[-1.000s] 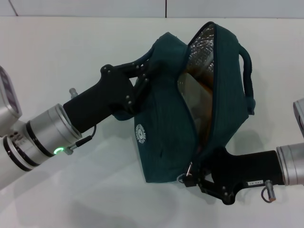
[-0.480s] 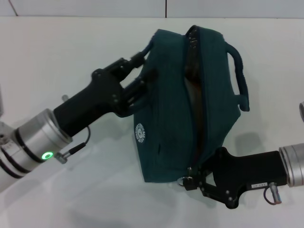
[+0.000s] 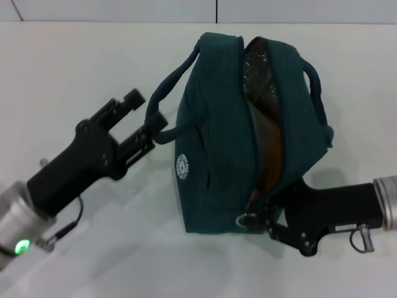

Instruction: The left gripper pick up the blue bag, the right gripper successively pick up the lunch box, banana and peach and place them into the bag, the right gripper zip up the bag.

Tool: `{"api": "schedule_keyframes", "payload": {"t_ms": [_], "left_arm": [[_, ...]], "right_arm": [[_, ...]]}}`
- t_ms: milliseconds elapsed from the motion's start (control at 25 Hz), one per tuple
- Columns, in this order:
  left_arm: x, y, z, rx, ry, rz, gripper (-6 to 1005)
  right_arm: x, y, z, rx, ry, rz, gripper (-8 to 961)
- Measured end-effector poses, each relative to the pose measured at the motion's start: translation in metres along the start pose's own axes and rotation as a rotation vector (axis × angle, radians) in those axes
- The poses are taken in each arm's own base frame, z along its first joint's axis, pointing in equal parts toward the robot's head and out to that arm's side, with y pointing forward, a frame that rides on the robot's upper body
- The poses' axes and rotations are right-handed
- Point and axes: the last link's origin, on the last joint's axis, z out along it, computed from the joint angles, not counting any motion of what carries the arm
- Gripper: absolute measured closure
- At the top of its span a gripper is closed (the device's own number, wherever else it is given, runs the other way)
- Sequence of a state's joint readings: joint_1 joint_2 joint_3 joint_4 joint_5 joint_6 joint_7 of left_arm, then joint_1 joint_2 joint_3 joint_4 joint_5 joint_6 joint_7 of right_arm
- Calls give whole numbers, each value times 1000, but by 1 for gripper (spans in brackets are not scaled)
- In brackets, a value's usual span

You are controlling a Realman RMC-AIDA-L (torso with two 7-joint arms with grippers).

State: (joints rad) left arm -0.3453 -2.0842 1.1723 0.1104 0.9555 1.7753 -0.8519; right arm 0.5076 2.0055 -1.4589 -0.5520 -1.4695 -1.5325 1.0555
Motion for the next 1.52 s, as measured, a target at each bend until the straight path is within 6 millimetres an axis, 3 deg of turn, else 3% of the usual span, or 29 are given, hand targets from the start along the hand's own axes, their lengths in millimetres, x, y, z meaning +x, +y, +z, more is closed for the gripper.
{"api": "schedule_keyframes", "payload": {"t_ms": [200,440,1000,1520], "left_arm": [[-20,17,-29,27,-71,100,292],[-40,28,-39,2,-178,138,300],[-54,9,3,-36,-301,133,307],[-53,3,13,-42,-314,162,358]], "right_arm": [[-6,-8,-7,56,-39,-4,942],[-15,-18,-13,117,-92,-10,941],[-21,-18,-14,118,-137,-9,938],[-18,-16,-17,128,-143,12,935]]}}
